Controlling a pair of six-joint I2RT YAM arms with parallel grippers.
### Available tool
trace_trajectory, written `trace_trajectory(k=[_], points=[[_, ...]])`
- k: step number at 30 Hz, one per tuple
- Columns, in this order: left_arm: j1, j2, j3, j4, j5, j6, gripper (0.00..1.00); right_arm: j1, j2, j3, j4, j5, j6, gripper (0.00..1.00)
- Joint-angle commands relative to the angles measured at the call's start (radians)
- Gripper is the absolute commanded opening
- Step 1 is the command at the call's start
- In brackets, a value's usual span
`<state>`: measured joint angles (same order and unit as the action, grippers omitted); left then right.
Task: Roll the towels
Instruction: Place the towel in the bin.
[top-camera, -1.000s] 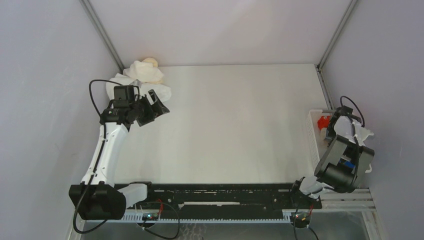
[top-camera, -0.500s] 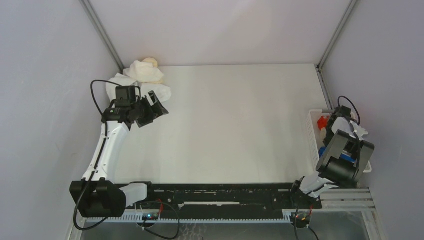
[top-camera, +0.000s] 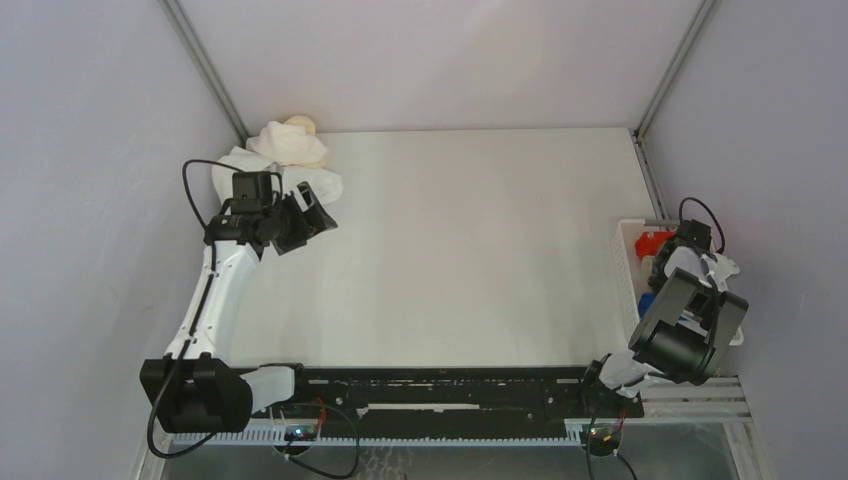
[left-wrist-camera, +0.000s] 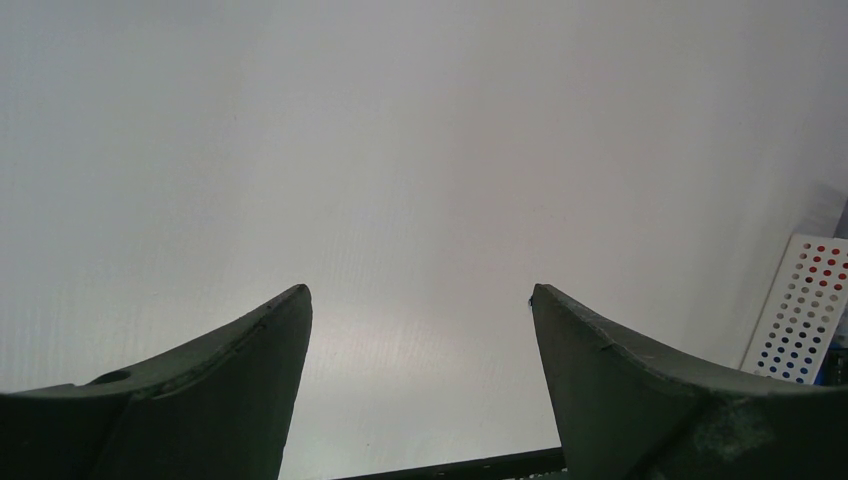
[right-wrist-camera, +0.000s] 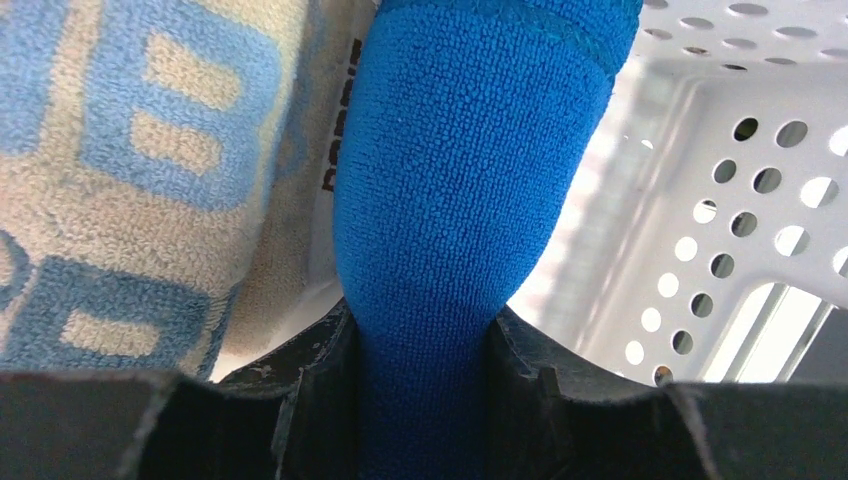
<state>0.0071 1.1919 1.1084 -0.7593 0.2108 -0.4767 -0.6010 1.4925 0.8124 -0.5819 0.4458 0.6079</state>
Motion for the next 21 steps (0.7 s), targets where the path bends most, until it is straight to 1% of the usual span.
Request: trace_trajectory(k=[1,10,11,15,21], points=[[0.005,0.000,-0.021,0.033,-0.011,0.026,0.86,-0.006,-0.023,-0.024,0.107,-0.089,-0.032,0.21],[0.005,-0.002,-0.024,0.035,-0.009,0.025,0.86,-0.010,-0.025,-0.047,0.175,-0.174,-0.063,0.26],[0.004,-0.002,-0.024,0.035,-0.010,0.025,0.85,-0.010,-0.025,-0.046,0.178,-0.177,-0.066,0.28],[0.004,-0.002,-0.024,0.035,-0.007,0.026,0.85,-0.021,-0.026,-0.047,0.162,-0.180,-0.053,0.40],[0.005,-0.003,-0.024,0.035,-0.005,0.026,0.85,-0.022,-0.098,-0.054,0.126,-0.136,-0.018,0.51]])
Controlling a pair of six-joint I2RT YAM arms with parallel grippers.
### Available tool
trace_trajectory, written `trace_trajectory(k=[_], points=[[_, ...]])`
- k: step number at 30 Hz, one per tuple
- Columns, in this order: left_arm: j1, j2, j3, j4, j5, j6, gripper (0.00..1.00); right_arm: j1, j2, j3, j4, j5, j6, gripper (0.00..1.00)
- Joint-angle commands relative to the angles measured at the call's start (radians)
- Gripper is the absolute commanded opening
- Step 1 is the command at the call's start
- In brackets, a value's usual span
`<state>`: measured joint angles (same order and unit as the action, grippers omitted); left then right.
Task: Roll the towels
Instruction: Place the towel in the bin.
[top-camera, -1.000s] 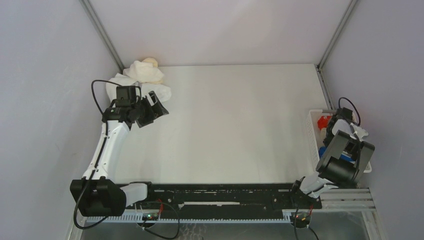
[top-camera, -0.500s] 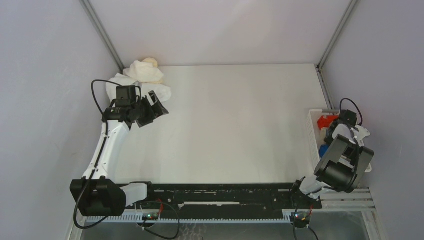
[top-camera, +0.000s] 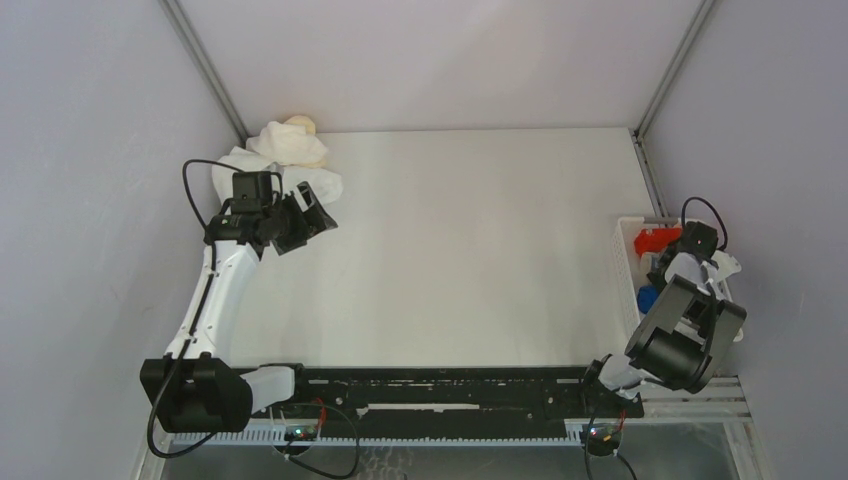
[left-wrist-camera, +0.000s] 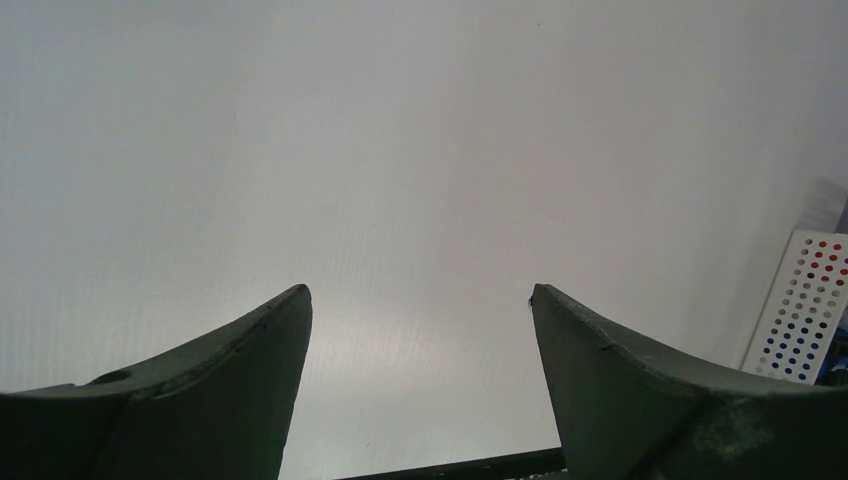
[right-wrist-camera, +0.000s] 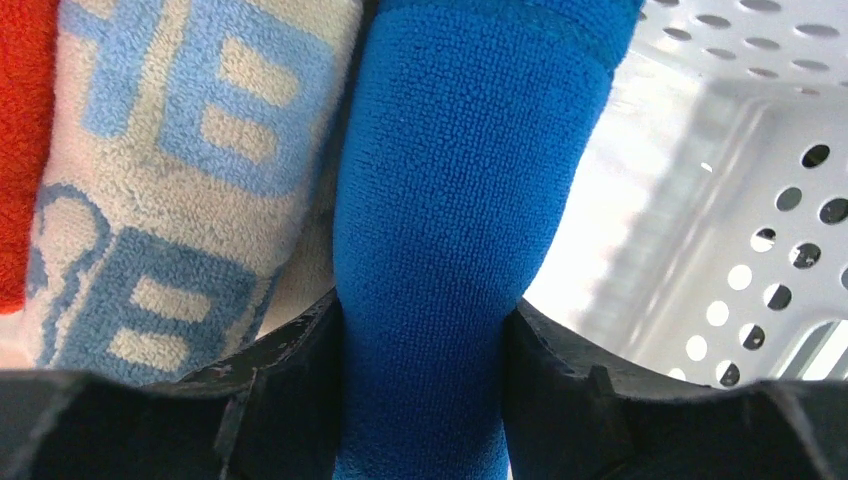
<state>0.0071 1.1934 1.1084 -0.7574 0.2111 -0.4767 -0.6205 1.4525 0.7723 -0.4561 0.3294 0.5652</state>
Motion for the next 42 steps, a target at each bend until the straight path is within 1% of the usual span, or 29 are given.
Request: trace_trajectory(k=[1,5,13,17,22,26,30,33,36,38,40,42], points=[[0.005,-0.005,-0.024,0.033,-0.004,0.025,0.85,-0.002,-0.071,-0.014,-0.004,-0.013,0.026,0.54],[0.005,-0.007,-0.024,0.035,-0.003,0.026,0.86,-0.003,-0.108,-0.016,-0.008,-0.012,0.029,0.59],[0.004,-0.012,-0.025,0.035,-0.009,0.026,0.85,-0.010,-0.121,-0.017,-0.026,0.012,0.052,0.62],[0.004,-0.012,-0.027,0.035,-0.010,0.026,0.85,-0.017,-0.105,-0.020,-0.018,0.037,0.056,0.57],[0.004,-0.013,-0.028,0.035,-0.013,0.024,0.85,-0.032,-0.078,-0.031,0.027,0.026,0.056,0.47],[0.004,-0.015,-0.029,0.035,-0.019,0.024,0.85,-0.036,-0.070,-0.037,0.059,0.024,0.051,0.47],[0.005,-0.015,-0.028,0.036,-0.019,0.024,0.85,-0.053,-0.062,-0.037,0.088,-0.019,0.049,0.47],[0.004,-0.017,-0.028,0.035,-0.019,0.024,0.85,-0.051,-0.086,-0.038,0.080,-0.018,0.049,0.52],[0.004,-0.019,-0.028,0.035,-0.019,0.024,0.85,-0.051,-0.118,-0.039,0.067,-0.021,0.044,0.64],[0.004,-0.020,-0.029,0.035,-0.017,0.024,0.85,-0.053,-0.139,-0.038,0.054,-0.024,0.041,0.69],[0.004,-0.021,-0.028,0.035,-0.016,0.024,0.85,-0.053,-0.161,-0.038,0.039,-0.026,0.044,0.72],[0.005,-0.024,-0.028,0.036,-0.018,0.024,0.85,-0.051,-0.188,-0.038,0.020,-0.024,0.051,0.73]])
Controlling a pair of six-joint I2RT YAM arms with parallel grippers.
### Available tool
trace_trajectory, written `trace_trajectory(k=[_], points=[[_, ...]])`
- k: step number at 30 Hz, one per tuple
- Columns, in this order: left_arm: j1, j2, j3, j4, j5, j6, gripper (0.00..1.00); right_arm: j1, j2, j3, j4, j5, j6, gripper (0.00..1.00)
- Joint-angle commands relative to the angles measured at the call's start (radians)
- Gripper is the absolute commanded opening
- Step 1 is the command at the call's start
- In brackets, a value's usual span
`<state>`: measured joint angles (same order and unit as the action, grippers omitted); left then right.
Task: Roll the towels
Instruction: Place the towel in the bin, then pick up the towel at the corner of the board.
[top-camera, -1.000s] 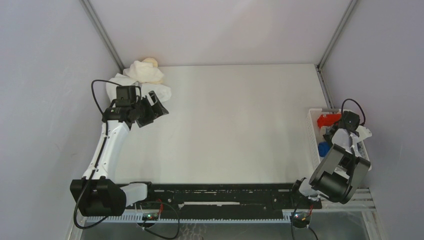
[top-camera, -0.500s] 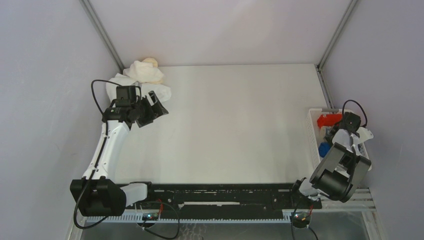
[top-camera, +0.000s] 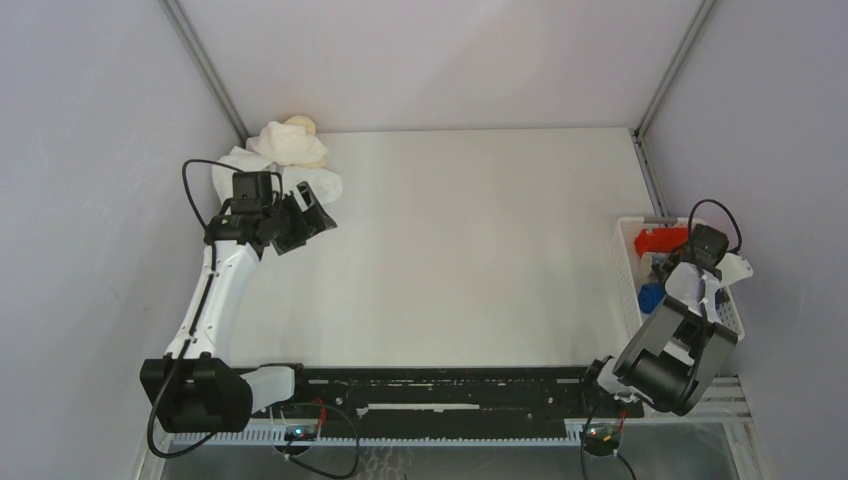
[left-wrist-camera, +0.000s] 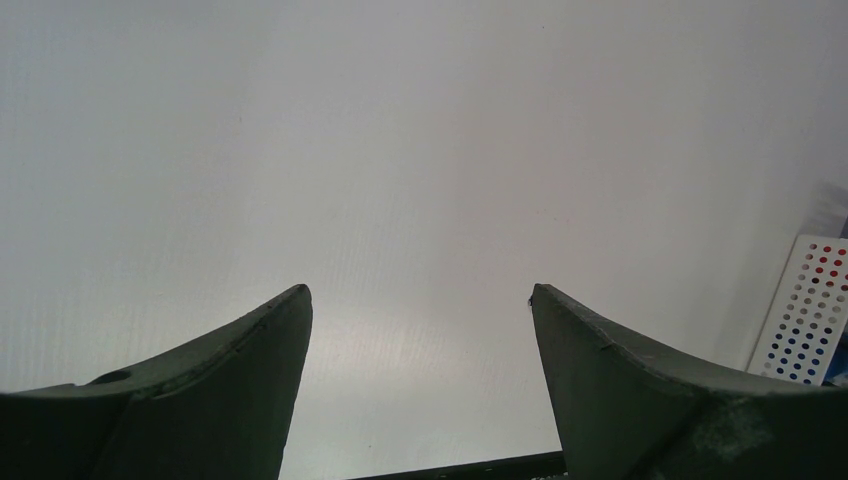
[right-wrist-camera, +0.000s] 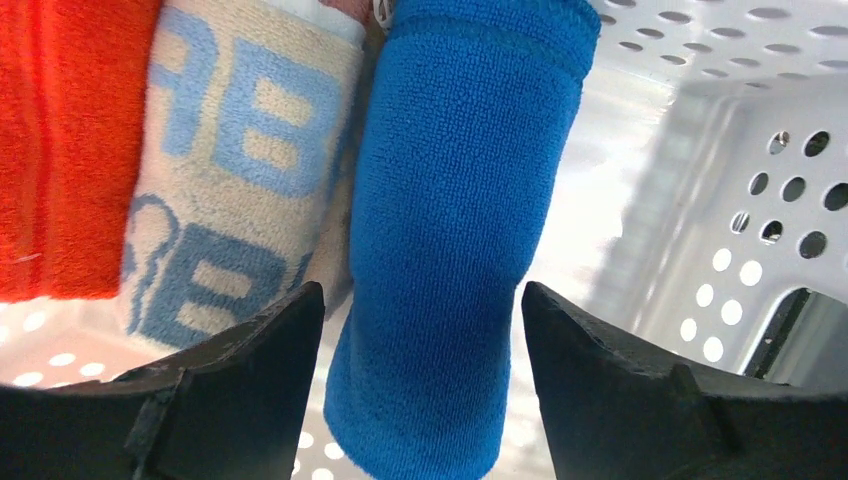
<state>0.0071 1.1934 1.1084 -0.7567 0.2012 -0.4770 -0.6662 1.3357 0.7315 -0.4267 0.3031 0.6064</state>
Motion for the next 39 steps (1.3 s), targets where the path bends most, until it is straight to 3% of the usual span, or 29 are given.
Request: trace_trajectory(k=[1,7,12,15,19,23,31,39], points=[[0.005,-0.025,-0.028,0.036,-0.008,0.025,0.85,-0.006,-0.088,0.002,-0.019,0.004,0.015,0.74],[0.004,-0.027,-0.029,0.037,-0.006,0.025,0.85,0.007,-0.226,0.002,-0.076,-0.002,0.016,0.82],[0.004,-0.037,-0.027,0.039,-0.023,0.028,0.86,0.141,-0.420,0.029,-0.082,-0.062,-0.081,0.89],[0.005,-0.048,-0.021,0.040,-0.060,0.034,0.87,0.222,-0.533,0.054,-0.069,-0.148,-0.132,0.97],[0.012,-0.059,-0.006,0.037,-0.129,0.024,0.90,0.260,-0.618,0.063,-0.017,-0.387,-0.133,1.00],[0.076,-0.065,0.003,0.032,-0.147,-0.023,0.92,0.336,-0.640,0.054,0.067,-0.533,-0.120,1.00],[0.341,0.001,-0.001,0.078,-0.090,-0.117,0.93,0.582,-0.623,0.021,0.188,-0.581,-0.220,0.98],[0.352,0.277,0.256,0.124,-0.124,-0.137,0.92,0.766,-0.634,-0.017,0.216,-0.512,-0.346,0.97]])
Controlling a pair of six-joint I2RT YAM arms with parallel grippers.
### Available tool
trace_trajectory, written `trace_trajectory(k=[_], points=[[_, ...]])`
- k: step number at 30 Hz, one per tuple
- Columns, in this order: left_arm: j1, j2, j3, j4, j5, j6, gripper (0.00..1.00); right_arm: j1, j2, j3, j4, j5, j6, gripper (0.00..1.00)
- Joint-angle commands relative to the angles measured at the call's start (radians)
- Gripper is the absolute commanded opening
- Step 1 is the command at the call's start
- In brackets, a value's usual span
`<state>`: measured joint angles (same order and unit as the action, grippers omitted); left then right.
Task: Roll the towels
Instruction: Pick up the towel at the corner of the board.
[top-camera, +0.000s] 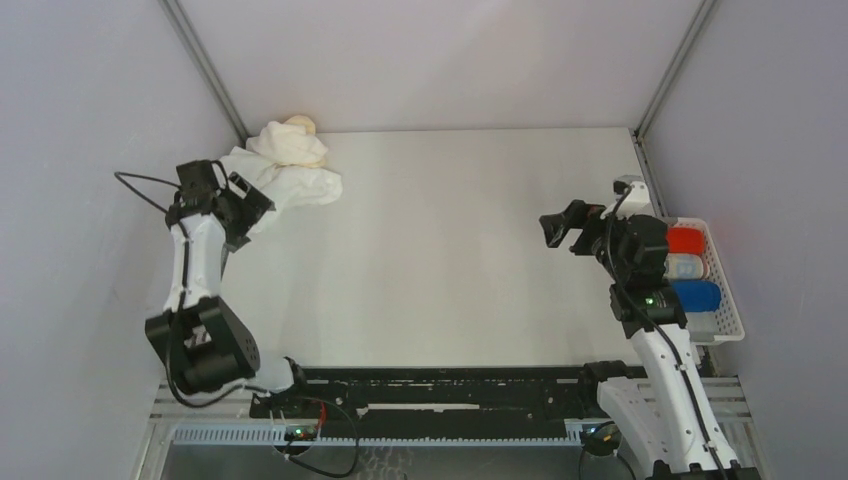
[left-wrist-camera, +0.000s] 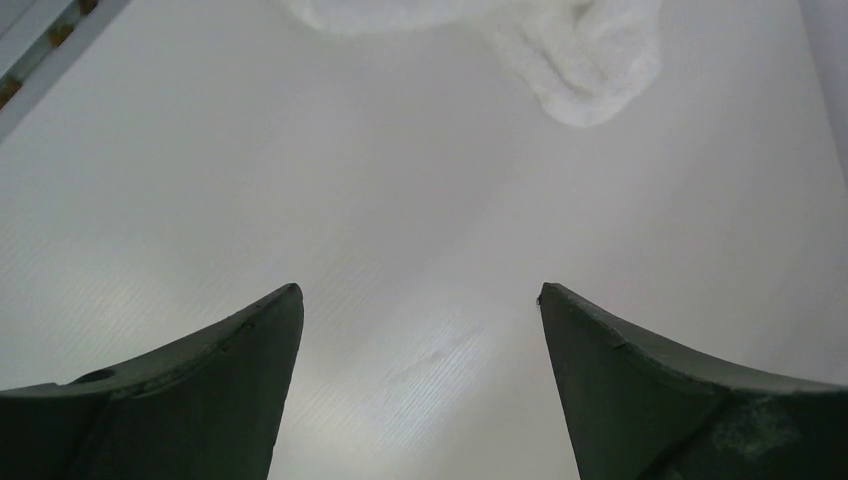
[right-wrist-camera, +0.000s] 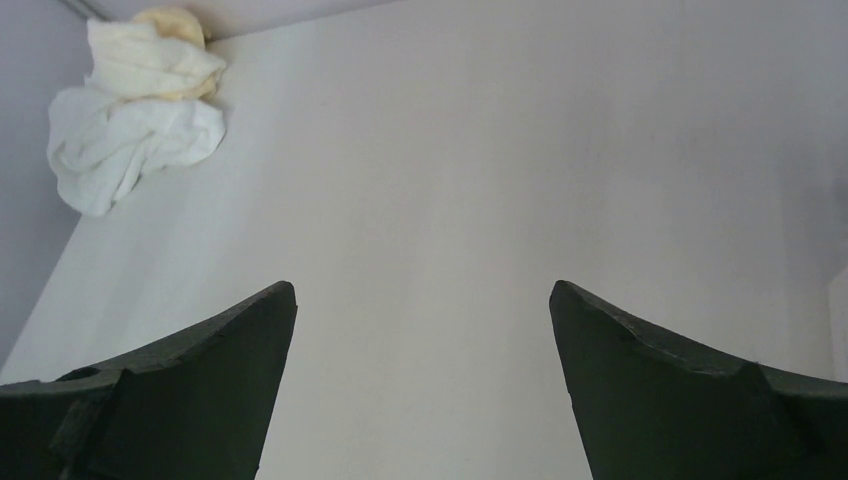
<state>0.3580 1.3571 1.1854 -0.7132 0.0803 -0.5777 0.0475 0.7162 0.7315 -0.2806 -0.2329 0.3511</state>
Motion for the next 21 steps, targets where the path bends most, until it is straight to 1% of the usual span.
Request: trace_trajectory(k=[1,5,8,15,19,21], points=[[-0.001,0.160,0.220,0.099,0.016,-0.054,0.92,0.062,-0.017,-0.027,0.083,0.020,-0.094,0.97],[-0.006,0.339,0.389,0.183,0.085,-0.140,0.90,0.078,-0.007,-0.049,0.123,0.009,-0.112,0.97],[-0.027,0.474,0.543,0.225,0.102,-0.175,0.89,0.080,0.008,-0.061,0.156,0.008,-0.116,0.96],[-0.072,0.755,0.861,0.206,0.100,-0.218,0.87,0.088,0.058,-0.064,0.189,0.024,-0.127,0.95],[-0.093,0.910,0.963,0.233,0.113,-0.253,0.83,0.092,0.080,-0.064,0.201,0.031,-0.129,0.95],[-0.097,0.969,0.992,0.266,0.124,-0.278,0.78,0.094,0.085,-0.063,0.201,0.034,-0.130,0.95]])
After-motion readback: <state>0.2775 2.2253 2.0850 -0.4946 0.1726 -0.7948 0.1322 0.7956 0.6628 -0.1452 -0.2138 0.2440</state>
